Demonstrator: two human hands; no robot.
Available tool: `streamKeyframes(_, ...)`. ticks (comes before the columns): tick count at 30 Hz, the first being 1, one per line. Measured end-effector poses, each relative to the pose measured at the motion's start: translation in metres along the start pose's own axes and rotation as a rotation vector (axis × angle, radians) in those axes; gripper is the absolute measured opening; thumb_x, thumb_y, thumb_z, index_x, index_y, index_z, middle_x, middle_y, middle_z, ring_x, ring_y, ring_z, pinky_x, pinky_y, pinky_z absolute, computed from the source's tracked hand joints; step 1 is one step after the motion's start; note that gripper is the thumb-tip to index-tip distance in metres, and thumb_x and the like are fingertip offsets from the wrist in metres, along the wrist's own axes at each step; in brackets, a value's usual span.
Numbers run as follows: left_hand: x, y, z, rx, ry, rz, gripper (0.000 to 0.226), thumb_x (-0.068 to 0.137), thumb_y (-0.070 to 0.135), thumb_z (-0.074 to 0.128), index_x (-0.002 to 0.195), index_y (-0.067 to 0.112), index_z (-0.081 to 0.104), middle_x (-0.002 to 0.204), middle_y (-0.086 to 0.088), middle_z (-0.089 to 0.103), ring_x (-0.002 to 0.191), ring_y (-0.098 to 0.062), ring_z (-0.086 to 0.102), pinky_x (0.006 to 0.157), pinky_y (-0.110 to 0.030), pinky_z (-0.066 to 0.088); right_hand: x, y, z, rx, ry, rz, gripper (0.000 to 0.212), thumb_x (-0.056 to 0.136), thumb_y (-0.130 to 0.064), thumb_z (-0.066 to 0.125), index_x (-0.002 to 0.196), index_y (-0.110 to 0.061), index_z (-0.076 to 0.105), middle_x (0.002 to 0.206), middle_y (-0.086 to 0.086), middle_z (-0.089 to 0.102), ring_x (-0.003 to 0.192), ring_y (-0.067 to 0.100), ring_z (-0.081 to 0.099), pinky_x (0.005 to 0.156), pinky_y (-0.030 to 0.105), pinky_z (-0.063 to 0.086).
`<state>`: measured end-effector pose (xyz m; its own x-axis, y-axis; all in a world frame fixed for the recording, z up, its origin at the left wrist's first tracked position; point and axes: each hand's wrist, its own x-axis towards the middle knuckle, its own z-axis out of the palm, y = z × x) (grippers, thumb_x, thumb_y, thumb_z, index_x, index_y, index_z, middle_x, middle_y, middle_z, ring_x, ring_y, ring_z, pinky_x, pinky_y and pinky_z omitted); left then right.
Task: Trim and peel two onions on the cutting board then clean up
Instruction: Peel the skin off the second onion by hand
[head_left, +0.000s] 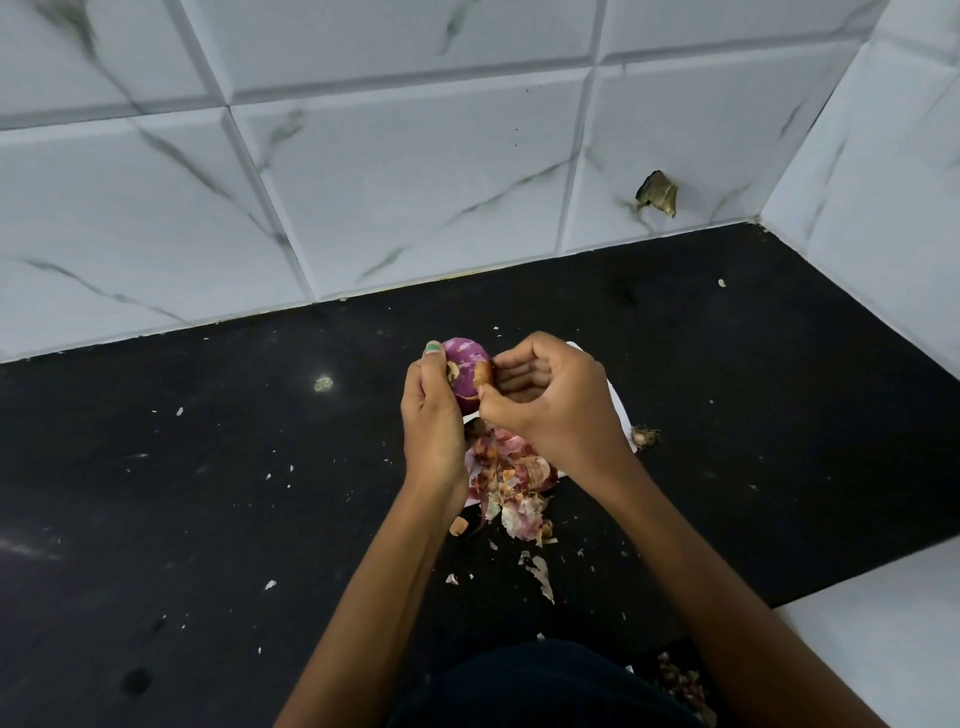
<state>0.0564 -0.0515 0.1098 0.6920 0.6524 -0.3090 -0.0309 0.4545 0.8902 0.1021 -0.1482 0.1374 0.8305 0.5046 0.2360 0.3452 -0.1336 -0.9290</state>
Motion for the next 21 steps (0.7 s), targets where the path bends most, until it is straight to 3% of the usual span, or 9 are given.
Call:
streamKeyframes(3,0.003,-0.001,-0.001,0.006,0.002,-0.008,0.049,0.084,0.061,0.048,0.101,0.016,0.059,0.109,-0.020,0.064,0.104,-0.032,0.065,0.089,-0.045,0.056,0.001,0.000,-0.001,-0.038,0.002,-0.027,0.013,0.075,-0.005,0.074,0.086,-0.007,0.067,0.074,-0.003,0.069,0.068,0.006,0.068,0.063,0.016,0.055)
streamKeyframes(5,0.002,-0.001,0.001,0.015,-0.017,-0.023,0.042,0.094,0.056,0.044,0.103,0.016,0.057,0.093,-0.010,0.063,0.079,-0.017,0.064,0.069,-0.030,0.052,0.003,0.004,-0.001,-0.099,0.052,-0.053,0.010,0.076,-0.003,0.071,0.084,-0.007,0.069,0.073,-0.003,0.069,0.067,0.006,0.067,0.062,0.017,0.055)
streamKeyframes(7,0.000,-0.002,0.002,0.020,-0.037,-0.027,0.036,0.099,0.050,0.040,0.097,0.017,0.055,0.082,-0.001,0.058,0.065,-0.007,0.054,0.060,-0.024,0.044,0.006,0.008,-0.003,-0.126,0.091,-0.062,0.009,0.077,-0.001,0.069,0.083,-0.007,0.069,0.071,-0.004,0.067,0.066,0.006,0.066,0.061,0.017,0.054)
streamKeyframes(11,-0.003,-0.001,0.005,0.009,-0.013,-0.020,0.038,0.099,0.050,0.041,0.105,0.016,0.056,0.089,-0.003,0.059,0.071,-0.009,0.055,0.063,-0.025,0.043,0.005,0.012,-0.002,-0.083,0.075,-0.023,0.007,0.088,-0.007,0.063,0.092,-0.008,0.069,0.072,-0.005,0.066,0.066,0.007,0.066,0.059,0.021,0.056)
streamKeyframes(15,-0.003,-0.004,0.004,0.016,0.048,0.013,0.036,0.100,0.049,0.041,0.098,0.017,0.057,0.095,-0.008,0.057,0.079,-0.014,0.054,0.069,-0.030,0.044,0.002,0.013,-0.001,-0.051,0.042,0.004,0.022,0.094,-0.027,0.057,0.096,-0.008,0.068,0.077,-0.002,0.068,0.070,0.010,0.067,0.062,0.032,0.058)
streamKeyframes(18,-0.002,-0.006,0.002,0.028,0.075,0.030,0.037,0.099,0.051,0.042,0.097,0.018,0.059,0.098,-0.009,0.059,0.088,-0.019,0.056,0.081,-0.039,0.046,-0.001,0.012,-0.001,-0.045,-0.002,0.013,0.016,0.084,-0.026,0.071,0.093,-0.013,0.067,0.086,-0.004,0.068,0.074,0.005,0.066,0.062,0.019,0.054)
streamKeyframes(21,-0.003,-0.004,0.003,0.043,0.082,0.034,0.035,0.100,0.048,0.039,0.100,0.018,0.057,0.098,-0.009,0.057,0.085,-0.016,0.053,0.078,-0.035,0.044,0.000,0.013,0.001,-0.081,-0.030,0.001,0.007,0.084,-0.018,0.071,0.088,-0.015,0.065,0.088,-0.004,0.066,0.077,0.005,0.065,0.064,0.017,0.054)
